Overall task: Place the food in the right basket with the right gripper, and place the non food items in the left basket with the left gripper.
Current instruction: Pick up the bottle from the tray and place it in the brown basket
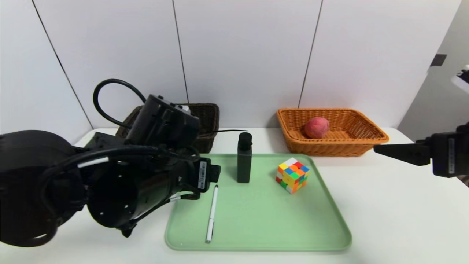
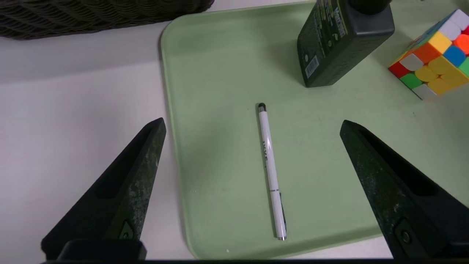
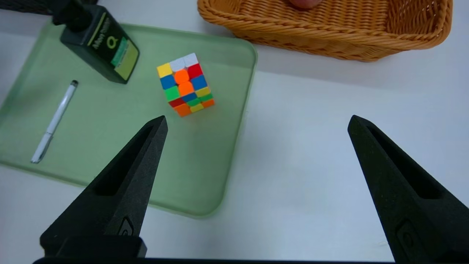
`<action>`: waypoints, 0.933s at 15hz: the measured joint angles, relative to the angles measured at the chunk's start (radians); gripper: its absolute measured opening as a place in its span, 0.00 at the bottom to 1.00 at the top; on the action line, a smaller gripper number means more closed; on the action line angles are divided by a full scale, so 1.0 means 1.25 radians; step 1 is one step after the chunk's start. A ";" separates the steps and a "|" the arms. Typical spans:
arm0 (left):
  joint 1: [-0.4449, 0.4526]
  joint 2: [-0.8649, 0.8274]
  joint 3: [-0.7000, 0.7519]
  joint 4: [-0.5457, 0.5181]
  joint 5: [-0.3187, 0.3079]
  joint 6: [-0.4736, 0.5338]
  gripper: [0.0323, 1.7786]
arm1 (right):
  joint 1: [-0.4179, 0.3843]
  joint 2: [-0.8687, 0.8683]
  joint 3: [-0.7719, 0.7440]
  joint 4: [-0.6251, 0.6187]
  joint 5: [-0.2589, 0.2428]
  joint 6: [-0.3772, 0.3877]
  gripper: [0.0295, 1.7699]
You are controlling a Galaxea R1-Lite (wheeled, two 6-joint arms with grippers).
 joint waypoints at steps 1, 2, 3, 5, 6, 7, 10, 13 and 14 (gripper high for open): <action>-0.013 0.023 -0.001 -0.022 0.040 -0.003 0.95 | -0.013 0.025 -0.003 -0.025 0.000 0.001 0.96; -0.026 0.045 -0.001 -0.047 0.072 -0.003 0.95 | -0.024 0.046 -0.005 -0.051 -0.002 0.001 0.96; -0.038 0.065 -0.001 -0.078 0.090 -0.002 0.95 | -0.035 0.062 -0.007 -0.070 -0.004 0.000 0.96; -0.055 0.106 -0.003 -0.122 0.103 -0.003 0.95 | -0.053 0.083 -0.014 -0.072 -0.005 -0.001 0.96; -0.062 0.125 -0.005 -0.135 0.106 -0.003 0.95 | -0.065 0.090 -0.018 -0.071 -0.004 -0.002 0.96; -0.072 0.144 -0.014 -0.148 0.114 -0.004 0.95 | -0.074 0.097 -0.021 -0.072 -0.001 -0.002 0.96; -0.109 0.188 -0.049 -0.154 0.133 -0.003 0.95 | -0.097 0.118 -0.028 -0.073 0.004 -0.002 0.96; -0.125 0.226 -0.085 -0.155 0.139 -0.008 0.95 | -0.105 0.137 -0.042 -0.073 0.006 -0.002 0.96; -0.126 0.237 -0.098 -0.155 0.140 -0.009 0.95 | -0.105 0.141 -0.047 -0.074 0.006 -0.002 0.96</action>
